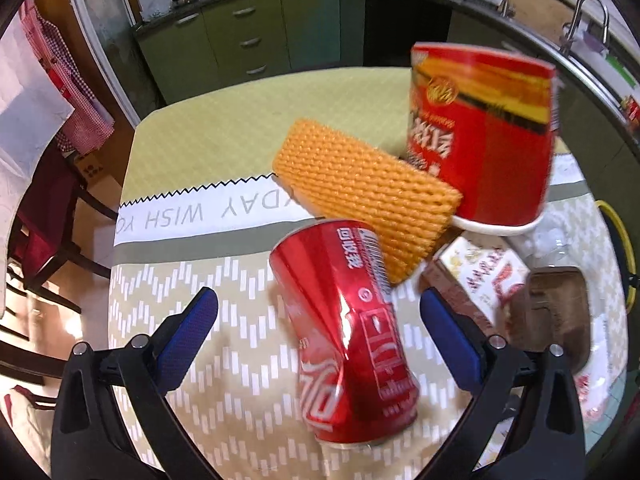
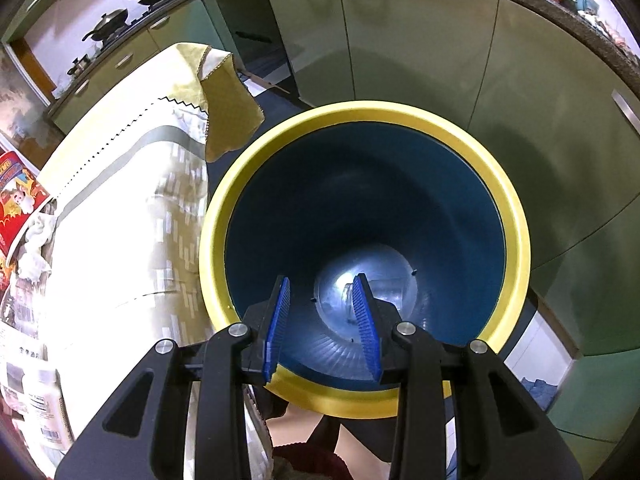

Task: Collect trash
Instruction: 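Carry the cup into the yellow bin and open the right gripper while the left gripper grasps the red can, then carry the red can over the yellow bin and release it with the left gripper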

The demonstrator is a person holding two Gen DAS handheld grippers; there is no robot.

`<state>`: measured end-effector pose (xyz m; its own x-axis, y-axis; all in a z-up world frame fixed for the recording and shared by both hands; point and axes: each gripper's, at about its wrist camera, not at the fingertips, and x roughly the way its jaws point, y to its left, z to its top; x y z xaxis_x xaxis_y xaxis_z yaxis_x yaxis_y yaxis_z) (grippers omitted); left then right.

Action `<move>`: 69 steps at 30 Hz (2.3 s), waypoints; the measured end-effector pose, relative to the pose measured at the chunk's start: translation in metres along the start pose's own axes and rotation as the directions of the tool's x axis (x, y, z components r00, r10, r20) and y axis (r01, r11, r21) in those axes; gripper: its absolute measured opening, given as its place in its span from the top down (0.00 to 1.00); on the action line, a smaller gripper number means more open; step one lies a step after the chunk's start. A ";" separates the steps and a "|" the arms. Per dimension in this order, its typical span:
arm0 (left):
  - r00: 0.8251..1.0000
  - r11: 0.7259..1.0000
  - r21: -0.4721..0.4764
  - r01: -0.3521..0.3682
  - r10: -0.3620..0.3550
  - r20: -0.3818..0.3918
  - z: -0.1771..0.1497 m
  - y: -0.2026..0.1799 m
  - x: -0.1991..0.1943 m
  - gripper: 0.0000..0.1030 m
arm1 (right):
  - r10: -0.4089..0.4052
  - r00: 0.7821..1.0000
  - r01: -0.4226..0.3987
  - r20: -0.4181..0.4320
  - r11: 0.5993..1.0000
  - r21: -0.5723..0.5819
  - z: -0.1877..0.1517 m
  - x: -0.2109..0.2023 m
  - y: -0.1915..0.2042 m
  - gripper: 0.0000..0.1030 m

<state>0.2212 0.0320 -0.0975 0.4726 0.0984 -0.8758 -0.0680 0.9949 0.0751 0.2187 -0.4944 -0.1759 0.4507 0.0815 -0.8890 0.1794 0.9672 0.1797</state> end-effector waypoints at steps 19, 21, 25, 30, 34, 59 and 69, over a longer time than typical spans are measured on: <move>0.992 0.998 0.060 -0.015 0.022 -0.124 0.001 0.005 0.034 0.46 | 0.025 1.000 -0.025 -0.012 1.000 -0.013 0.002 0.018 0.008 0.66; 0.993 0.998 0.066 -0.011 0.019 -0.119 -0.001 0.005 0.031 0.46 | 0.028 1.000 -0.028 -0.010 1.000 -0.014 0.001 0.016 0.009 0.66; 0.997 0.998 0.062 -0.007 0.012 -0.075 -0.007 0.011 0.012 0.46 | 0.030 1.000 -0.030 -0.007 0.999 -0.012 0.000 0.014 0.007 0.66; 1.000 0.998 0.070 0.000 -0.001 0.017 -0.012 0.014 -0.034 0.47 | 0.038 0.999 -0.038 0.012 0.999 0.000 -0.003 0.005 0.003 0.66; 0.996 0.995 0.102 0.012 -0.021 0.091 -0.011 0.005 -0.070 0.48 | 0.048 0.999 -0.048 0.025 0.999 0.010 -0.007 0.001 0.000 0.66; 0.859 0.759 0.551 0.347 -0.493 0.139 0.019 -0.201 -0.181 0.48 | 0.088 0.968 -0.107 0.236 0.992 0.070 -0.050 -0.103 -0.055 0.66; 0.823 0.581 0.667 0.467 -0.562 -0.086 0.028 -0.391 -0.114 0.48 | 0.046 0.954 -0.095 0.296 0.984 0.152 -0.083 -0.140 -0.112 0.66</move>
<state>0.2185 -0.3674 -0.0134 0.3511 -0.4798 -0.8040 0.7669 0.6401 -0.0471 0.0632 -0.5946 -0.1062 0.6967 0.0514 -0.7155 0.2664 0.9075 0.3246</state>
